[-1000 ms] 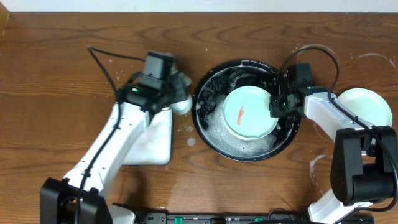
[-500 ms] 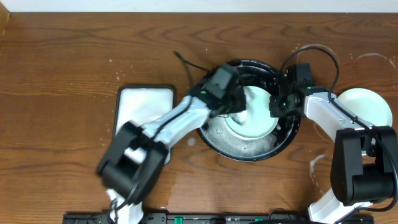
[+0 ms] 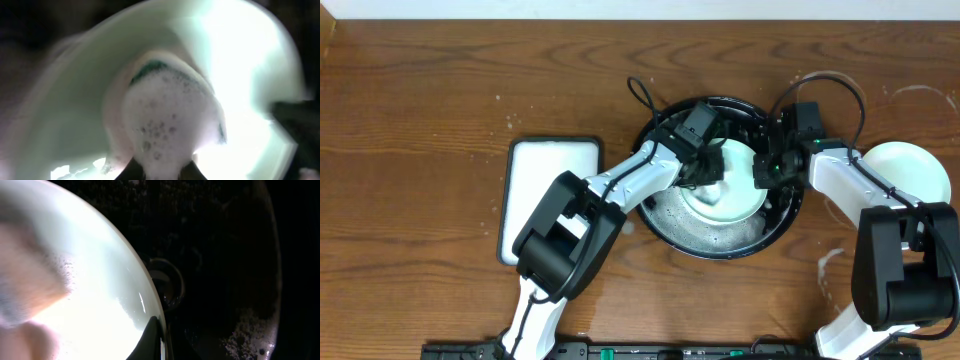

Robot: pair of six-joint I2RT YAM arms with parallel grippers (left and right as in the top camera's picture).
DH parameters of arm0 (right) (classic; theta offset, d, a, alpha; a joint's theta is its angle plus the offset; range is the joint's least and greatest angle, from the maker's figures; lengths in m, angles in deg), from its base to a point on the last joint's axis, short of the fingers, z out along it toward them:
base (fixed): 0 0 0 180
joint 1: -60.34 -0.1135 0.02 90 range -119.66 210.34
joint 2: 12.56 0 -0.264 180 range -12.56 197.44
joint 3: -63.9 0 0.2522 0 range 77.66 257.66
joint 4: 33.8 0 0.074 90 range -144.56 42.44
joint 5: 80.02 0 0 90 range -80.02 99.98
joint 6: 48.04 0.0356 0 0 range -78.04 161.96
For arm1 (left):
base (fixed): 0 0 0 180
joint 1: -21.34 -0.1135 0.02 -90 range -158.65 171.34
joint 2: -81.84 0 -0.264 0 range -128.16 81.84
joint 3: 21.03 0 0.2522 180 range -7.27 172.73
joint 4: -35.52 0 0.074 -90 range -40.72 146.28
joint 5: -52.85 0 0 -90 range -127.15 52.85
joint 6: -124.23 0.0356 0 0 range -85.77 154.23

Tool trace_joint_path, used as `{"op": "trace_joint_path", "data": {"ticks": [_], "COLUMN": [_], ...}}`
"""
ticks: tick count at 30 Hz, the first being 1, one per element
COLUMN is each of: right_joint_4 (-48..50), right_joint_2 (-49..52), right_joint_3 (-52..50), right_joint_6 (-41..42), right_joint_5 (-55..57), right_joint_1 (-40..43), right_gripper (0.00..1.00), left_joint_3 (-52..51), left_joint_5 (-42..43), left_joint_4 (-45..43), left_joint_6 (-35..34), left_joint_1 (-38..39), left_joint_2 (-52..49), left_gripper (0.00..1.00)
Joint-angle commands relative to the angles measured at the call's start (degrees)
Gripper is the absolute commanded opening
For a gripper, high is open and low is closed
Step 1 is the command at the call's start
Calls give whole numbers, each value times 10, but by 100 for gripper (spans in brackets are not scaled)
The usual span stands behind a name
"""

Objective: Clean dirty plates on tray and stack at the side
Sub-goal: 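Scrub the pale green plate with the sponge in the left gripper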

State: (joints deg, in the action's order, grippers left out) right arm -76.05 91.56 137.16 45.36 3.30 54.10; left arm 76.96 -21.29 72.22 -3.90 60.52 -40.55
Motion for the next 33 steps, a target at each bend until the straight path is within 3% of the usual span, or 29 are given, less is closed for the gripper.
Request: {"op": "trace_joint_path", "data": {"ticks": [1,4,7,10,16,21,27,33], "right_joint_4": [-5,-5,-5,-7,-4,-5,-4,-6], "right_joint_2": [10,10,10,10,10,10,10,10], "right_joint_3": [-4,-4,-4,-4,-4,-4,-4,-4], "right_joint_6": [-5,-5,-5,-5,-5,-5,-5,-5], "right_joint_5": [-13,-13,-13,-13,-13,-13,-14,-14], "right_joint_1": [-6,-6,-6,-6,-6,-6,-6,-6], "right_gripper": [1,1,1,1,1,1,1,1], "left_joint_3": [-13,8,16,16,16,16,16,16], "left_joint_5": [-214,-289,-293,-235,-52,16,-2,-37], "left_joint_4": [89,131,126,100,17,-19,0,49], "left_joint_6": [83,116,130,113,9,-39,-37,-8], "left_joint_1": [-4,-4,-3,-1,8,39,57,8], "left_joint_2": [-31,-31,-31,-32,-43,-57,-60,-60], "left_gripper": [7,7,7,7,7,8,8,8]}}
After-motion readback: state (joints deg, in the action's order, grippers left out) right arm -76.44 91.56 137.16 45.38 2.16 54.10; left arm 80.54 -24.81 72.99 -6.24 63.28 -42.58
